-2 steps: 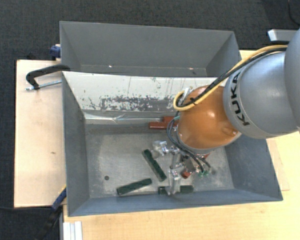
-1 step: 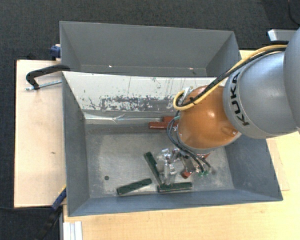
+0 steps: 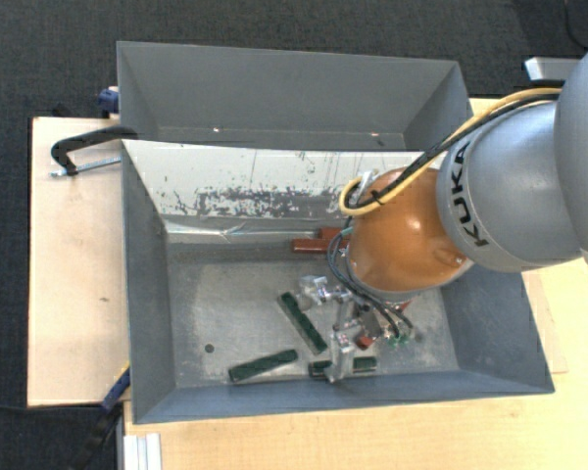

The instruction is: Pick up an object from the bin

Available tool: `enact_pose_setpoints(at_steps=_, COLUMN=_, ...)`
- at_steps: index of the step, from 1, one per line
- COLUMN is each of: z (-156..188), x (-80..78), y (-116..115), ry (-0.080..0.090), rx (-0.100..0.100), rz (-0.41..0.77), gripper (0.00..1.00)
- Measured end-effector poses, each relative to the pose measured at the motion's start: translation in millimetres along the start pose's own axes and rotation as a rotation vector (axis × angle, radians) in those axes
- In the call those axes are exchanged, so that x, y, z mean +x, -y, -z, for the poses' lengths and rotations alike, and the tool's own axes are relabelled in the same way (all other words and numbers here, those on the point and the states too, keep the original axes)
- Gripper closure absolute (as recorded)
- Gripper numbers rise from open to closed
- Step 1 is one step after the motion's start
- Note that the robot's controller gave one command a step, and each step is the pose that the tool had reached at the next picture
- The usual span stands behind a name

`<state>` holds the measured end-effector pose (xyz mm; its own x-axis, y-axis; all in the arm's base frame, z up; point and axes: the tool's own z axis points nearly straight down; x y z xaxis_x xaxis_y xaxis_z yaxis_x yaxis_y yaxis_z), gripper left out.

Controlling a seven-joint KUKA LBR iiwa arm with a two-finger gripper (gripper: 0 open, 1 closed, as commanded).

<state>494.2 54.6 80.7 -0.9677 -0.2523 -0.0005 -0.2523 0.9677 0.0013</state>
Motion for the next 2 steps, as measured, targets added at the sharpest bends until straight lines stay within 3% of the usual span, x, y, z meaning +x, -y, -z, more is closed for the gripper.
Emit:
enact_pose_setpoints(at_steps=1, z=0.2, x=0.0, y=-0.1, ry=0.000, rx=0.000, rz=0.000, gripper=1.00)
enact_pose_setpoints(at_steps=2, z=0.2, x=-0.2, y=0.0, ry=0.000, rx=0.000, rz=0.000, gripper=0.00)
